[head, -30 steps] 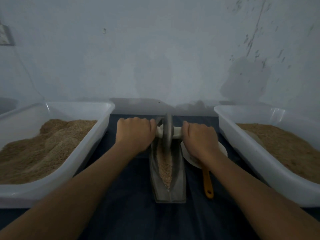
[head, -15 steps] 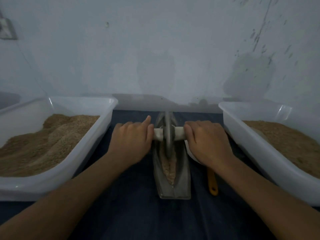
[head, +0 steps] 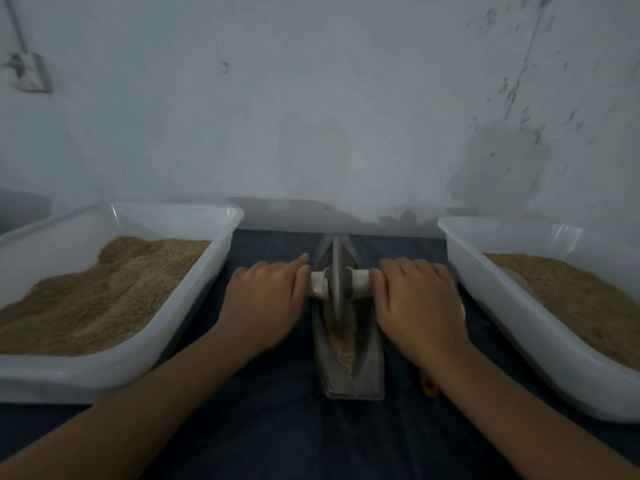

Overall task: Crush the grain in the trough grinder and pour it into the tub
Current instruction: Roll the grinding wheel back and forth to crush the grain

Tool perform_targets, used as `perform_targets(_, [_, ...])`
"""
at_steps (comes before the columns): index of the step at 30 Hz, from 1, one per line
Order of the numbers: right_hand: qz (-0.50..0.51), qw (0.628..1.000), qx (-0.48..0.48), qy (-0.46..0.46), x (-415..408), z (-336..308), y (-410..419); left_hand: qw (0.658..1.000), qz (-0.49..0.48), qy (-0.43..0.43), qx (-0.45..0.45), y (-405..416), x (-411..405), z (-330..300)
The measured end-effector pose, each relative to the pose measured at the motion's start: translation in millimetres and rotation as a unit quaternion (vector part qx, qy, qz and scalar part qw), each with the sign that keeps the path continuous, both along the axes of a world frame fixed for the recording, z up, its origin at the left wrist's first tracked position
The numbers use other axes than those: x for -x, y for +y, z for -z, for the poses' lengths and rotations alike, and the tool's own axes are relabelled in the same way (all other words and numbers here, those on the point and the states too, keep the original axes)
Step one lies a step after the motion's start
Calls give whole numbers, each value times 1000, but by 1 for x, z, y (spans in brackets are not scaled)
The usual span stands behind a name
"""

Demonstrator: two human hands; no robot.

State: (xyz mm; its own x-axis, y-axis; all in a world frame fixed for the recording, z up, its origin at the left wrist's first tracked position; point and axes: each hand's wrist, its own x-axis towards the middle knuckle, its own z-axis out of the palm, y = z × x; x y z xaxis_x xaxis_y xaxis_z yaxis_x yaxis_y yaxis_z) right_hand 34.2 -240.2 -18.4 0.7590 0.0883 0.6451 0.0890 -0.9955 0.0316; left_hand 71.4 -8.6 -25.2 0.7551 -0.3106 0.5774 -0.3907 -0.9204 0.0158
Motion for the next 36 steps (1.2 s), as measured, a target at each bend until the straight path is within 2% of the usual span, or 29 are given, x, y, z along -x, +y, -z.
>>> perform_targets(2, [-53, 998, -27, -35, 20, 6, -8, 998, 36, -10, 52, 7, 21, 2])
perform_targets(7, [-81, 994, -64, -33, 16, 6, -13, 1000, -1, -17, 15, 0, 24, -5])
perform_targets(10, [-28, 998, -43, 20, -17, -3, -11, 994, -66, 1, -92, -15, -9, -17])
perform_targets(12, [35, 997, 46, 58, -44, -11, -9, 986, -92, 31, -135, -26, -38, -27])
perform_targets(14, [53, 990, 95, 90, -68, -16, -9, 986, -102, 79, -106, -32, -68, -37])
perform_targets(16, [59, 986, 87, 125, -83, -19, -10, 984, -112, 127, -61, -38, -88, -45])
perform_targets(20, [44, 989, 78, 117, -83, -19, -8, 982, -110, 147, -40, -38, -93, -44])
perform_targets(22, [44, 993, 62, 95, -70, -21, -2, 986, -94, 126, -59, -30, -78, -36])
perform_targets(24, [46, 996, 57, 60, -52, -21, 3, 988, -62, 72, -123, -19, -54, -25])
perform_targets(26, [30, 998, 40, 31, -31, -17, 4, 990, -29, 20, -140, -8, -24, -14])
perform_targets(31, [-78, 995, -36, -45, 15, 2, -12, 999, 12, -39, -13, 4, 35, -3])
perform_targets(34, [-97, 993, -54, -26, 9, 3, -15, 997, 13, -75, -31, 4, 36, -3])
perform_targets(36, [-84, 995, -59, 13, -7, -2, -11, 994, -13, -75, -82, 1, 23, -6])
